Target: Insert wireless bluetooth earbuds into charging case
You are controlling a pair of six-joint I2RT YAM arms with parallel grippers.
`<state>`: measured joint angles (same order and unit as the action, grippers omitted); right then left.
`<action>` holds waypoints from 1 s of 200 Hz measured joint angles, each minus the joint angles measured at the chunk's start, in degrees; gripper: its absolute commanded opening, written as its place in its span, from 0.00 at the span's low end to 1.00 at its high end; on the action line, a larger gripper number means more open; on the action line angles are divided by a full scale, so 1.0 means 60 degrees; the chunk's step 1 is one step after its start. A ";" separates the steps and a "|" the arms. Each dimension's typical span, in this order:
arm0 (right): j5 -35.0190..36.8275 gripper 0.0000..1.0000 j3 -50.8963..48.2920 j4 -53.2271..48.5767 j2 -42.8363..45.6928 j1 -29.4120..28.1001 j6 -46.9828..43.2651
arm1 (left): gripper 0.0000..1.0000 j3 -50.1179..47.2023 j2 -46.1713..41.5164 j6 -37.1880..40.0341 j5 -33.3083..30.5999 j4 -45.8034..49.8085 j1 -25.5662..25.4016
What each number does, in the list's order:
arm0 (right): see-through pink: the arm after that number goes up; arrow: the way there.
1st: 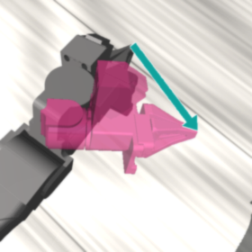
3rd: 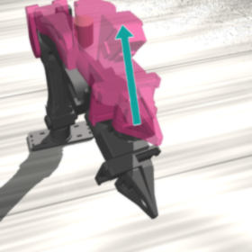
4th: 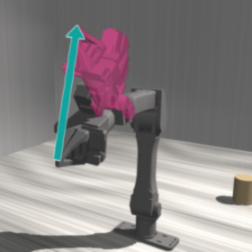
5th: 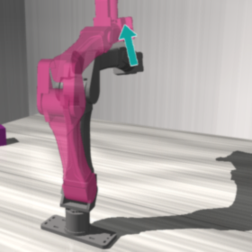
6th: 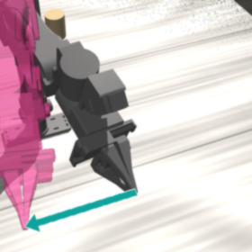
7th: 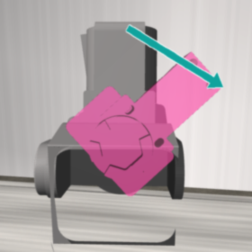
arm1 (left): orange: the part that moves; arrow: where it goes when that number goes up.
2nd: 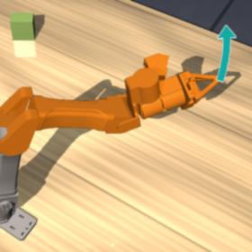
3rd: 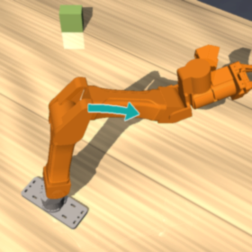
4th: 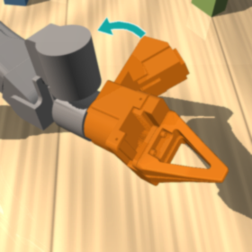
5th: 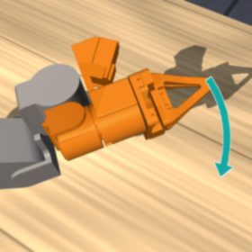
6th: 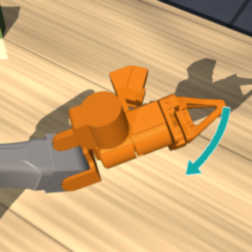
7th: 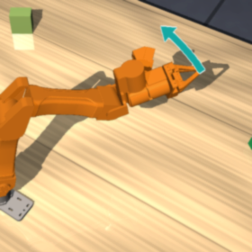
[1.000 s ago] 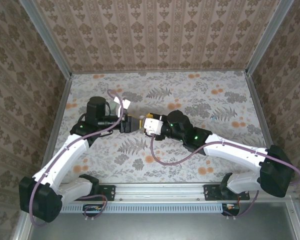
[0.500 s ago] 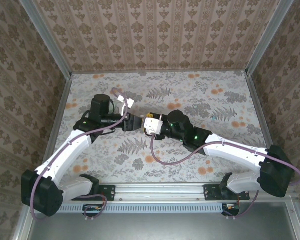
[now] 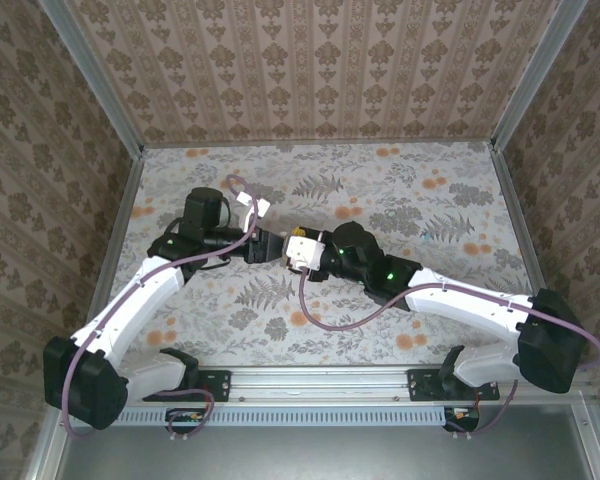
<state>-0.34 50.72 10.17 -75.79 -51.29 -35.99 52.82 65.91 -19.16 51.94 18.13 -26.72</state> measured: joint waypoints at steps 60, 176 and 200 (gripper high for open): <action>0.0044 0.47 0.0004 -0.0011 -0.0084 -0.0033 0.0004 | 0.44 0.0062 0.0007 0.0321 -0.0135 0.0408 -0.0055; 0.0160 0.48 0.0004 0.0000 -0.0095 -0.0044 0.0055 | 0.31 0.0124 0.0007 0.0565 -0.0463 0.0703 -0.0044; 0.0149 0.48 0.0004 0.0000 -0.0095 -0.0044 0.0069 | 0.31 0.0124 0.0011 0.0568 -0.0452 0.0707 -0.0044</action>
<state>0.56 50.74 10.17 -76.36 -51.55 -35.57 53.56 65.98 -15.75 49.23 22.37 -26.98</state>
